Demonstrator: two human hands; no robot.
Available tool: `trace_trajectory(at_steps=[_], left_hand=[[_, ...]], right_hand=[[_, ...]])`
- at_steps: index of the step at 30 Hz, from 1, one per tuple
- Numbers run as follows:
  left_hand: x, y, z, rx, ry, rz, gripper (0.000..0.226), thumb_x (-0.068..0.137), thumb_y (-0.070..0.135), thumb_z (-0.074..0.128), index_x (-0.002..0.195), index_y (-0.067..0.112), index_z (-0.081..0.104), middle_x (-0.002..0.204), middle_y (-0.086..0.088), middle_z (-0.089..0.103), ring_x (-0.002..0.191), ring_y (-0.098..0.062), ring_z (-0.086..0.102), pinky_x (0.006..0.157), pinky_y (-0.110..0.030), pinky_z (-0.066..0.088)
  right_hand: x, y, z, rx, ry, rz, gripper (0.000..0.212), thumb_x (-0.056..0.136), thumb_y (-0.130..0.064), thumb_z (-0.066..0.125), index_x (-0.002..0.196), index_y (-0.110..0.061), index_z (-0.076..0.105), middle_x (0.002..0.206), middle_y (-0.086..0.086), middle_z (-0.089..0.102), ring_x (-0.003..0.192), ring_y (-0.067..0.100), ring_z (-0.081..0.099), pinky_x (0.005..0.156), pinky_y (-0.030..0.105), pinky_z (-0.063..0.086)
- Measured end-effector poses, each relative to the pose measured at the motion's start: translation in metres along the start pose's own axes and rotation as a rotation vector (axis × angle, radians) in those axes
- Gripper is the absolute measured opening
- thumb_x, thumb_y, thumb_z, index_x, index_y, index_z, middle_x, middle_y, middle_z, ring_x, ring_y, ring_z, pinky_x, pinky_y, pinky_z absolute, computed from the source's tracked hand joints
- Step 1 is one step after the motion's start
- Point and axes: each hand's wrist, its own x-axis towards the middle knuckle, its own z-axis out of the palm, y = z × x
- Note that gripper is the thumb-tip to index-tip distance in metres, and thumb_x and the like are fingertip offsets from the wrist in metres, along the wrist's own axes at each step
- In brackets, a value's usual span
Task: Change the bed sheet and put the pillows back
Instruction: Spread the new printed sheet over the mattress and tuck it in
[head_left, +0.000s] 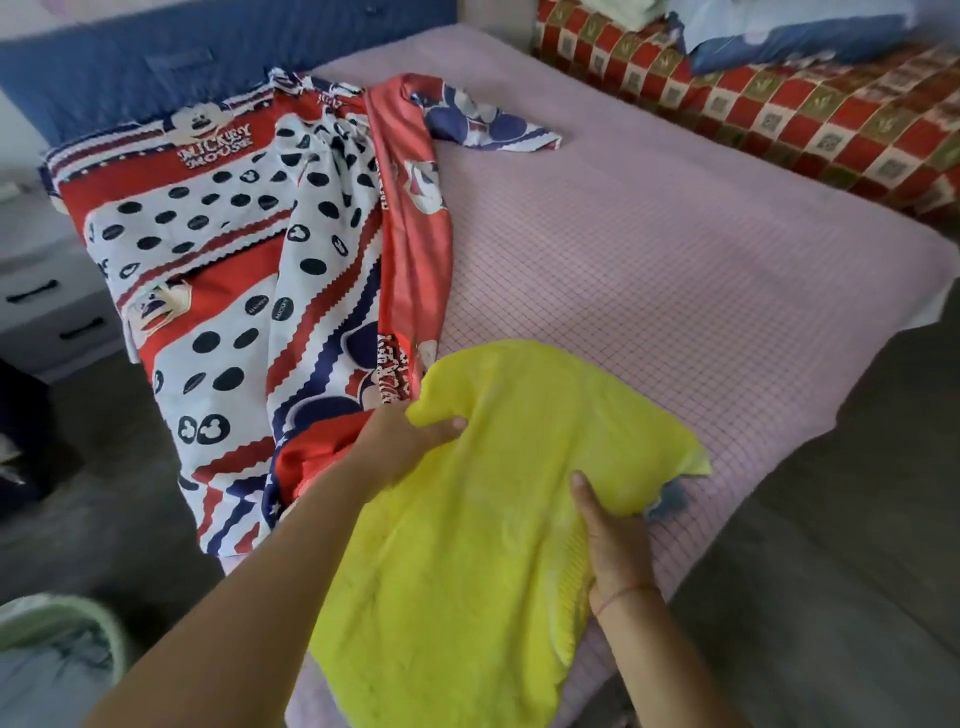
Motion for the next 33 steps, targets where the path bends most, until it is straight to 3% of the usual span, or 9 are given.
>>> trace_trajectory(at_steps=[3,5,8,10,12,15,19,26,33], left_hand=[[0.001,0.053,0.023,-0.096,0.081,0.034,0.072,0.066,0.054,0.082,0.121,0.015,0.057,0.106,-0.003,0.067,0.092,-0.019,0.065,0.079,-0.032,0.054],[0.005,0.083,0.046,-0.11,0.115,0.073,0.089,0.06,0.06,0.082,0.13,0.013,0.054,0.118,-0.006,0.065,0.105,-0.025,0.063,0.093,-0.041,0.052],[0.007,0.126,0.094,-0.172,0.132,0.088,0.048,0.071,0.047,0.081,0.103,0.016,0.063,0.103,-0.005,0.069,0.092,-0.019,0.065,0.084,-0.029,0.054],[0.009,0.154,0.126,-0.182,0.132,0.119,0.026,0.078,0.037,0.079,0.089,0.018,0.064,0.084,0.0,0.07,0.073,-0.008,0.064,0.065,-0.014,0.052],[0.016,0.179,0.155,-0.227,0.085,0.131,0.027,0.078,0.034,0.08,0.093,0.014,0.07,0.083,-0.003,0.074,0.071,-0.01,0.069,0.067,-0.022,0.056],[0.038,0.22,0.19,-0.249,0.011,0.131,0.04,0.069,0.042,0.084,0.097,0.016,0.073,0.087,-0.004,0.076,0.082,-0.021,0.073,0.078,-0.039,0.06],[0.081,0.28,0.231,-0.25,-0.033,0.185,0.024,0.078,0.033,0.079,0.094,0.016,0.072,0.082,-0.002,0.076,0.074,-0.016,0.073,0.065,-0.026,0.057],[0.181,0.397,0.301,-0.215,-0.145,0.325,0.015,0.081,0.026,0.077,0.091,0.018,0.071,0.081,0.002,0.076,0.073,-0.011,0.072,0.06,-0.022,0.055],[0.272,0.484,0.365,-0.237,-0.16,0.361,0.008,0.084,0.021,0.074,0.09,0.02,0.069,0.075,0.007,0.073,0.065,-0.003,0.069,0.056,-0.017,0.052]], right_hand=[[0.028,-0.048,-0.029,0.051,-0.073,-0.048,0.052,0.071,-0.031,0.083,0.115,-0.011,0.065,0.112,0.005,0.071,0.099,0.02,0.069,0.089,0.04,0.054],[0.047,-0.085,-0.052,0.04,-0.11,-0.075,0.036,0.079,-0.025,0.076,0.11,-0.011,0.066,0.109,0.004,0.072,0.099,0.02,0.069,0.088,0.041,0.055],[0.078,-0.135,-0.089,-0.014,-0.149,-0.11,0.023,0.08,-0.031,0.074,0.096,-0.015,0.069,0.103,0.0,0.072,0.1,0.022,0.067,0.097,0.048,0.049],[0.096,-0.164,-0.113,0.01,-0.154,-0.142,0.045,0.065,-0.051,0.08,0.094,-0.019,0.068,0.106,-0.001,0.072,0.103,0.022,0.066,0.1,0.047,0.047],[0.114,-0.192,-0.136,0.023,-0.14,-0.177,0.062,0.055,-0.06,0.082,0.101,-0.021,0.067,0.113,0.0,0.071,0.106,0.02,0.066,0.099,0.045,0.047],[0.143,-0.226,-0.165,0.056,-0.124,-0.226,0.012,0.087,-0.027,0.067,0.098,-0.023,0.062,0.106,-0.001,0.07,0.095,0.012,0.065,0.092,0.039,0.051],[0.194,-0.26,-0.189,0.092,-0.073,-0.244,0.012,0.094,-0.016,0.058,0.098,-0.027,0.057,0.103,-0.007,0.065,0.092,0.01,0.063,0.078,0.032,0.051],[0.3,-0.326,-0.219,0.143,-0.026,-0.245,0.103,0.049,-0.066,0.082,0.136,-0.024,0.047,0.131,0.002,0.06,0.115,0.024,0.059,0.102,0.051,0.044],[0.417,-0.407,-0.245,0.094,0.007,-0.275,0.111,0.034,-0.073,0.082,0.131,-0.032,0.046,0.131,0.0,0.059,0.117,0.024,0.058,0.102,0.052,0.044]])
